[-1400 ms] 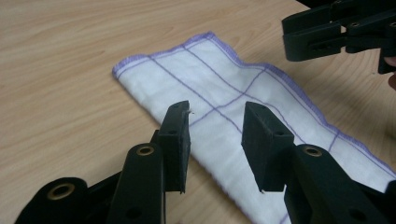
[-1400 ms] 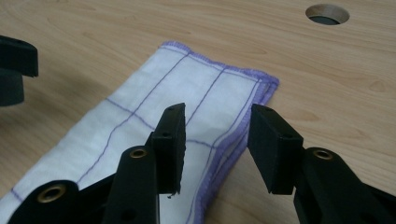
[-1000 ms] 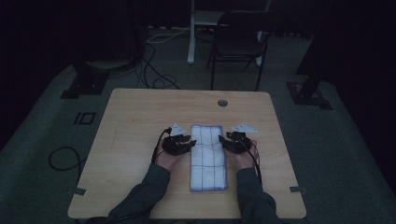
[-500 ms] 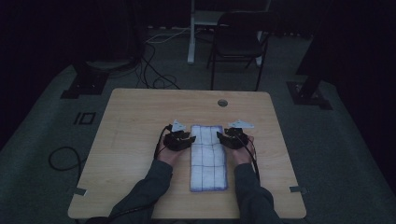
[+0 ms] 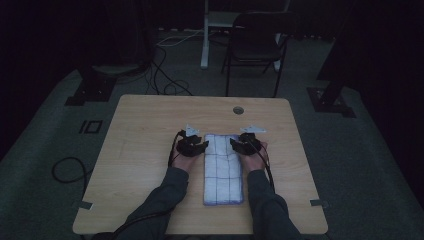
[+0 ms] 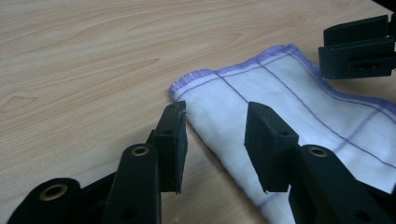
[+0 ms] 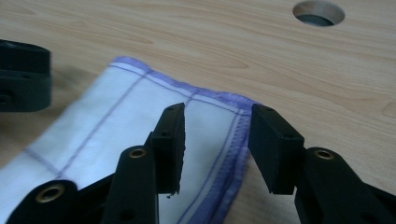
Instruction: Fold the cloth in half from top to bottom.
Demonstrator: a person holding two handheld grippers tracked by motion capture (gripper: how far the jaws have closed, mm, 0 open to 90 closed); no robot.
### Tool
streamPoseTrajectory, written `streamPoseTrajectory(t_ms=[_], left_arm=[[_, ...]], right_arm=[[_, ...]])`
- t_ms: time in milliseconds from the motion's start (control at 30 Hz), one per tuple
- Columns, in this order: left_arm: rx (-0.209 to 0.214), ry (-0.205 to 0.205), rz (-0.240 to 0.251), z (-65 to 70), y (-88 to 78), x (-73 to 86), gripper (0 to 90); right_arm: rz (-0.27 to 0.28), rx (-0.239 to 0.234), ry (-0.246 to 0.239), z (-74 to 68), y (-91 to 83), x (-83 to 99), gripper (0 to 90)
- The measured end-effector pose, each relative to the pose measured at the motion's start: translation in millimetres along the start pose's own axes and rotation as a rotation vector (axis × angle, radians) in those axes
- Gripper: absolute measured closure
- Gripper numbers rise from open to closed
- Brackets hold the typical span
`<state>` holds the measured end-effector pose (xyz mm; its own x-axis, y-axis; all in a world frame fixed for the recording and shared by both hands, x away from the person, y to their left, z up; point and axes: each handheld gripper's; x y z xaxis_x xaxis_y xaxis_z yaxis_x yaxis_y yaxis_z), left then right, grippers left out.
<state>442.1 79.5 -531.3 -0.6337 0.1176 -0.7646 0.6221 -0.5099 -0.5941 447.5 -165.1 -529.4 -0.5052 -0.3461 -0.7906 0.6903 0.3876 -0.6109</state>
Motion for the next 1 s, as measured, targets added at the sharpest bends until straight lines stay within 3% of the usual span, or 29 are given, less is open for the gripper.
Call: streamPoseTrajectory(t_ms=[100,200,600,733,1000], left_arm=[[-0.004,-0.002,-0.001,-0.4,1.3,-0.5,57.7],[-0.028,0.026,-0.025,-0.2,8.8,-2.8,56.9],[-0.033,0.014,-0.060,-0.2,27.9,-8.6,55.5],[-0.042,0.004,-0.069,-0.3,33.5,-10.6,54.6],[-0.071,0.031,-0.079,0.4,38.2,-15.2,56.8]], right_arm=[[-0.010,0.002,0.008,2.6,5.1,0.4,56.5],[-0.036,0.005,0.027,7.5,13.3,0.7,56.3],[-0.066,0.012,0.058,15.1,29.7,-7.3,54.1],[-0.078,0.010,0.047,15.6,33.1,-9.0,53.3],[-0.097,0.024,0.000,10.1,35.6,-12.2,54.6]])
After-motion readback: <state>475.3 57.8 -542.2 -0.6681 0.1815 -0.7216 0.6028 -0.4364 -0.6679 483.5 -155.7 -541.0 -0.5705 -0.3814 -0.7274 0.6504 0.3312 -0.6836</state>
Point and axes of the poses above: each handheld gripper's, and its own axes: y roughly forward along the jaws, x roughly out of its underside, z roughly to its right, and after that the axes turned 9 degrees about -y, right-handed
